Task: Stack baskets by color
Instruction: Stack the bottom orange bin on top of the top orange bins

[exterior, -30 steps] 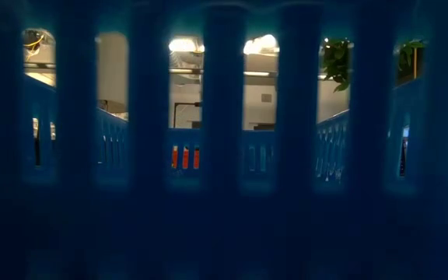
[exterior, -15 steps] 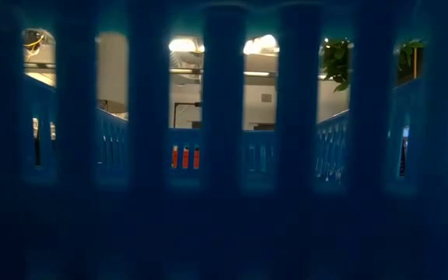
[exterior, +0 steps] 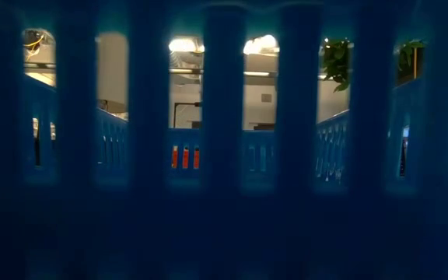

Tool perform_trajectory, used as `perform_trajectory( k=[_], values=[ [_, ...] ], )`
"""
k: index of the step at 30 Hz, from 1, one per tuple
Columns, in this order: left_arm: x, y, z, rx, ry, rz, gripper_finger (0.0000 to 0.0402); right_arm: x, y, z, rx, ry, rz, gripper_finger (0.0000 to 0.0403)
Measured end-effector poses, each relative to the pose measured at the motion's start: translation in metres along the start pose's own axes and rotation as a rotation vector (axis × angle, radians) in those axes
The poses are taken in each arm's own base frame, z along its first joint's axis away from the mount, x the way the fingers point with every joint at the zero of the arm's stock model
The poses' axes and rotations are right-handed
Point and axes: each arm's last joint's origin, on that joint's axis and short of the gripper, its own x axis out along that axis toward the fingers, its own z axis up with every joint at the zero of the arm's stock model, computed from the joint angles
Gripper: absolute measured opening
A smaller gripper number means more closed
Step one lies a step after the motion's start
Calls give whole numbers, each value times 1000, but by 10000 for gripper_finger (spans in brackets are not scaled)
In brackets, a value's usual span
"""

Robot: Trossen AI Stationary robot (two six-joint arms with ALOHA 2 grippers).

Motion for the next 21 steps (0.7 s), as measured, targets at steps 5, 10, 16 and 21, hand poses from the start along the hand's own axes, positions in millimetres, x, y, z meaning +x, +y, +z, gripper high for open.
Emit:
perform_trajectory(
  k=[5, 10, 16, 21],
  values=[
    [0, 0, 0, -8, 0, 2, 73, 31, 0, 3, -95, 39, 48, 154],
    [0, 1, 0, -32, 0, 13, 73, 56, -4, 1, -131, 66, 32, 154],
    [0, 1, 0, -56, 0, 17, 73, 74, -7, 0, -150, 80, 48, 154],
    [0, 1, 0, -56, 0, 18, 73, 82, -7, 0, -184, 85, 66, 154]
  ],
)
